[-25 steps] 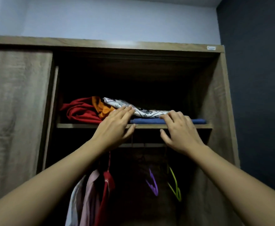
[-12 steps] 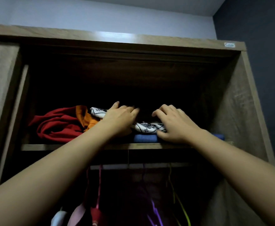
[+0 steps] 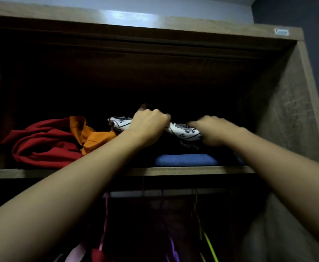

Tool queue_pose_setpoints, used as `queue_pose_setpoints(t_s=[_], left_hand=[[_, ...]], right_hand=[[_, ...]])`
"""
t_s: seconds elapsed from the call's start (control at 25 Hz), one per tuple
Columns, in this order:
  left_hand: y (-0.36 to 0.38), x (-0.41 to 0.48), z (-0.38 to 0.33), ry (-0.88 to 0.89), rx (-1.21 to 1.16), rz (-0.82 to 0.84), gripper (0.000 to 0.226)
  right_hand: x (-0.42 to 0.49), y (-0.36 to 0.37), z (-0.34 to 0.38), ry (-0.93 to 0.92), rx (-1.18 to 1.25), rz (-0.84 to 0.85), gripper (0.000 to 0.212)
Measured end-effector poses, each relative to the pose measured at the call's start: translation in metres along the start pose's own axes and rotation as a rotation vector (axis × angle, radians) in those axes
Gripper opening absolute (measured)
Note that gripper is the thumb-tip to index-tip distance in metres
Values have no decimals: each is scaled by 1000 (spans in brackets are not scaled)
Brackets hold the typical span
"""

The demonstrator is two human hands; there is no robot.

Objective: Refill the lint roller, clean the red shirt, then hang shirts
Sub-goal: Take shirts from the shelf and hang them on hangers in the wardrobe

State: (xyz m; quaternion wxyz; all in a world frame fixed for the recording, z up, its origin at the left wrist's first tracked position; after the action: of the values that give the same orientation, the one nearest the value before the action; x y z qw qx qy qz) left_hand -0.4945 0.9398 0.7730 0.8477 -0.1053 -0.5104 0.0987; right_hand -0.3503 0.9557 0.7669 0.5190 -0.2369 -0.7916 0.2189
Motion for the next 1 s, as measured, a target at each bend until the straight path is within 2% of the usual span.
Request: queue_pose_setpoints(t_s=[0.12,0.2,0.28,0.36,0.44,0.52,0.6,0.68,0.72,0.76,0.8,0.92,0.96,1.0], left_hand=[[3,14,-37,19,-153,-40,19],[15,14,-60,61,-272,86,23],[24,8,-67,112,-439,258,32],[22,2,-56,169,-579,329,47],[17,-4,-39,224,-530,399,64],[16,-15,-30,264,-419,563,76],[2,-27,-24,238,-616,704,81],[-28,-23,-4,119,-965,617,77],[-39,-18,12,37,-1053,556,71],[-46,-16,26,-29,-1034,530,65],[-48,-17,40,-78,-910,556,63],[-18,-37,71,-174,-310,871,93],[-3,-47,75,-192,-249,943,95],[9,-53,77,-198,-261,947,88]], right_hand=[[-13,-15,-43,35,-262,-42,49],[-26,-6,-58,38,-285,66,49],[-37,22,-64,21,-165,225,51],[-45,31,-74,62,16,260,52],[-51,29,-81,80,141,289,59],[-57,29,-82,80,190,396,73],[-58,24,-77,127,330,482,81],[-49,15,-64,134,432,452,89],[-43,10,-53,87,423,384,89],[-38,6,-36,14,394,312,89],[-35,4,-16,-73,366,257,90],[-38,9,43,-246,312,170,99],[-38,12,53,-270,295,130,100],[-39,16,60,-286,255,98,102]])
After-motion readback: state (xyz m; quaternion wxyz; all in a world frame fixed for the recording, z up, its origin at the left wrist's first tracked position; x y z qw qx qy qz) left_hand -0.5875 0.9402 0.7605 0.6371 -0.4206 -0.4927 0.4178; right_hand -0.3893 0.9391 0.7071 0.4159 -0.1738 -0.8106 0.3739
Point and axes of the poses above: each hand's wrist, its own x-axis towards the middle knuckle, its own y-axis out of the palm, z = x × y, the point moved 5 cm from there along x, towards the middle knuckle, and after that the axes turned 5 degrees about -z, right-handed, at the moved point
